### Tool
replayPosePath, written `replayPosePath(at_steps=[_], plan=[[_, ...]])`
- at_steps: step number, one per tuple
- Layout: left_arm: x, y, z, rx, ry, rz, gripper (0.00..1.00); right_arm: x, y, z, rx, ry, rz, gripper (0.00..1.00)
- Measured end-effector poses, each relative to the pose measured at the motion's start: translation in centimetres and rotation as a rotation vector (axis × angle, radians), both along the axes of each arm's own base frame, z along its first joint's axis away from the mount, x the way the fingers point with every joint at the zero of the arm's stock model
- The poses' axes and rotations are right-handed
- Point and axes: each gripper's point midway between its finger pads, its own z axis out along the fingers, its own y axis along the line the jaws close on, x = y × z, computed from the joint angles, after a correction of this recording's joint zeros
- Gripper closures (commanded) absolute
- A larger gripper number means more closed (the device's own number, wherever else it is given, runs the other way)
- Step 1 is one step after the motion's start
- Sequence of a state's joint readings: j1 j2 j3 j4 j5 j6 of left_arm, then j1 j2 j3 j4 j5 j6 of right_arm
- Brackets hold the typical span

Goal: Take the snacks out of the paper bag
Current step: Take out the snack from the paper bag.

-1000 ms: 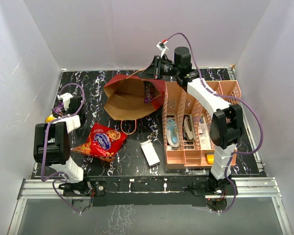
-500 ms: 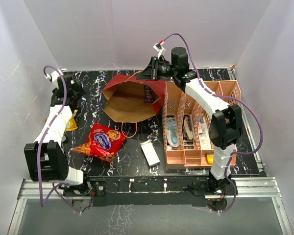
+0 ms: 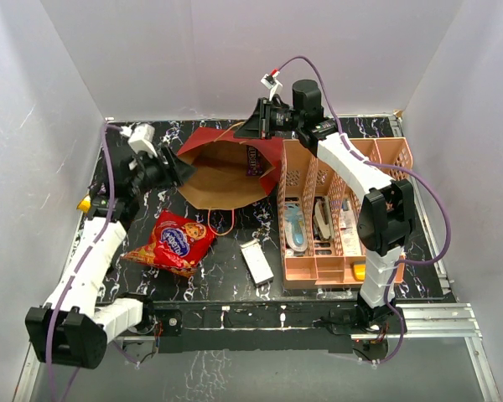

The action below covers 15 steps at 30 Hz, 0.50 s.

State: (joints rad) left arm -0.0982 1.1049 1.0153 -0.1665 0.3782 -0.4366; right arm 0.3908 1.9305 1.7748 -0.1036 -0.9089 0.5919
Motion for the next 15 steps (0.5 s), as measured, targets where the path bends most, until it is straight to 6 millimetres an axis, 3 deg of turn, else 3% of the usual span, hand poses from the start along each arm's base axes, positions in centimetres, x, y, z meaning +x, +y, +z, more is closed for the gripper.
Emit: replayPosePath(at_steps=[5, 7, 11, 15], plan=[[-4.3, -5.2, -1.6, -0.082, -0.056, -0.223, 0.39, -0.1, 0.1, 0.0, 0.001, 0.001, 0.005, 0.92], [-5.2, -7.0, -2.3, -0.118, -0.074, -0.284, 0.44, -0.1, 0.1, 0.0, 0.002, 0.003, 0.005, 0.92], [-5.1, -9.7, -4.5, -0.161, -0.071, -0.345, 0.52, -0.2, 0.3, 0.2, 0.008, 0.005, 0.007, 0.92], [-3.4, -11.9, -7.4, -0.142, -0.079, -0.314, 0.59, -0.2, 0.5, 0.5, 0.016, -0.004, 0.009, 0.92]])
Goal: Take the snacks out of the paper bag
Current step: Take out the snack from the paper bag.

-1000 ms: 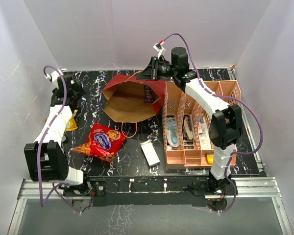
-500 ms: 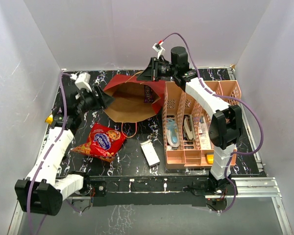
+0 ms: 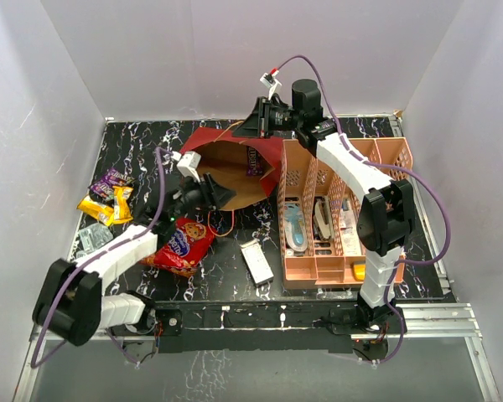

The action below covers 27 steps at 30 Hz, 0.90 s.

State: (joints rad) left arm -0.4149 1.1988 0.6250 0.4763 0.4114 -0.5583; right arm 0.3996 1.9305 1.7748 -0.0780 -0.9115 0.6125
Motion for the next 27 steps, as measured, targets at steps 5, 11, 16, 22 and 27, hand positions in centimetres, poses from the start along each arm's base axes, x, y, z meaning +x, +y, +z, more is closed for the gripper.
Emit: replayPosePath(at_steps=[5, 11, 16, 22, 27], plan=[[2.3, -1.7, -3.7, 0.077, -0.038, 0.068, 0.68, -0.1, 0.2, 0.1, 0.005, 0.001, 0.004, 0.92], [4.4, -3.2, -7.0, 0.142, -0.120, 0.157, 0.75, -0.2, 0.5, 0.5, 0.016, -0.004, 0.006, 0.92], [6.0, -3.4, -11.0, 0.222, -0.154, 0.222, 0.78, -0.4, 0.8, 0.6, 0.020, -0.005, 0.009, 0.92], [9.4, -3.2, -13.7, 0.322, -0.195, 0.304, 0.79, -0.7, 1.2, 0.6, 0.022, 0.001, 0.017, 0.92], [12.7, -5.0, -11.4, 0.286, -0.278, 0.338, 0.78, -0.8, 1.3, 0.6, 0.021, 0.004, 0.017, 0.92]])
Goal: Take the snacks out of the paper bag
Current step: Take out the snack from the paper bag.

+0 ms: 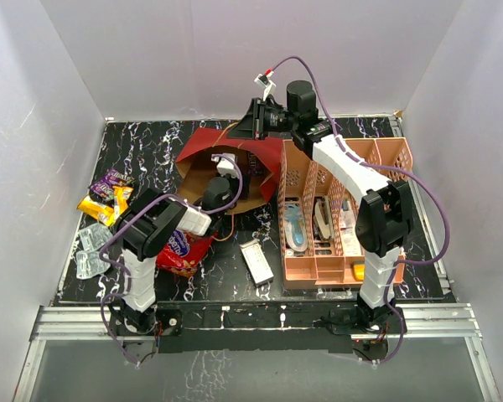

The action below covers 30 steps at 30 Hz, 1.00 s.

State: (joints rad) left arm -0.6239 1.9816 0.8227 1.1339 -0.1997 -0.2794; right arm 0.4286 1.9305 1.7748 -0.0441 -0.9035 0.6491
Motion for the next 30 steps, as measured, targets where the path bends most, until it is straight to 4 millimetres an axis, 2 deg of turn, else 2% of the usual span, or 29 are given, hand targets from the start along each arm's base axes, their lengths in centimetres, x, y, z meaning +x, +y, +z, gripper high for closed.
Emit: replayPosePath(at_steps=[3, 9, 15, 19, 25, 30], plan=[[0.9, -0.6, 0.4, -0.008, -0.024, 0.000, 0.74, -0.1, 0.1, -0.1, -0.002, 0.002, 0.000, 0.92], [2.3, -1.3, -0.8, 0.006, -0.027, 0.009, 0.66, -0.4, 0.5, 0.0, -0.002, 0.008, 0.004, 0.92], [4.2, -2.2, -2.1, 0.014, -0.046, 0.025, 0.45, -0.7, 0.9, 1.1, 0.006, -0.006, 0.013, 0.92], [5.7, -2.6, -2.3, 0.024, -0.070, 0.052, 0.36, -0.7, 0.9, 1.7, 0.007, -0.012, 0.013, 0.92], [8.4, -3.1, -2.0, 0.044, -0.130, 0.105, 0.34, -0.8, 0.9, 2.0, 0.002, -0.004, 0.014, 0.92], [10.2, -3.5, -2.7, 0.067, -0.171, 0.133, 0.38, -0.7, 0.8, 2.2, -0.004, -0.005, 0.010, 0.92]])
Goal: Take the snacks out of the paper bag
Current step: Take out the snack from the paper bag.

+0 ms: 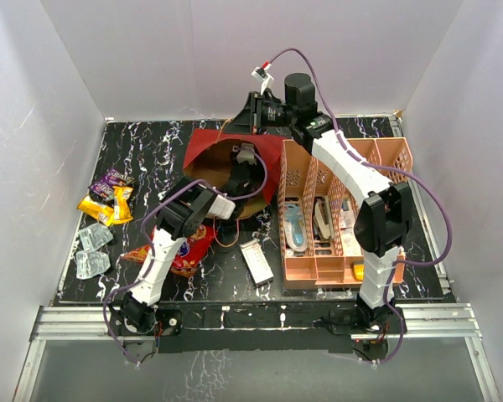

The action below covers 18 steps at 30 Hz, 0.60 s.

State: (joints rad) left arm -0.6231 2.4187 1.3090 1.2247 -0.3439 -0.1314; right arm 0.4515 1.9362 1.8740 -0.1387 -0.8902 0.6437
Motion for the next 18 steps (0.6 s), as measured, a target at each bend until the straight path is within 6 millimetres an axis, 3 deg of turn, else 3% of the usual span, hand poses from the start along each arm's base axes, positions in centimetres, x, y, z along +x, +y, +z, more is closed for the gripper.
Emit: replayPosePath(at_steps=[3, 11, 18], plan=[[1.0, 0.5, -0.5, 0.039, -0.019, 0.051, 0.44, 0.0, 0.0, -0.1, -0.008, 0.004, -0.002, 0.92], [2.7, 2.5, -0.3, 0.115, -0.054, 0.133, 0.75, 0.0, -0.1, -0.5, -0.022, 0.010, -0.005, 0.92], [0.2, 4.4, -1.0, 0.152, -0.014, 0.109, 0.83, 0.4, -0.1, -0.5, -0.029, -0.002, -0.016, 0.92]])
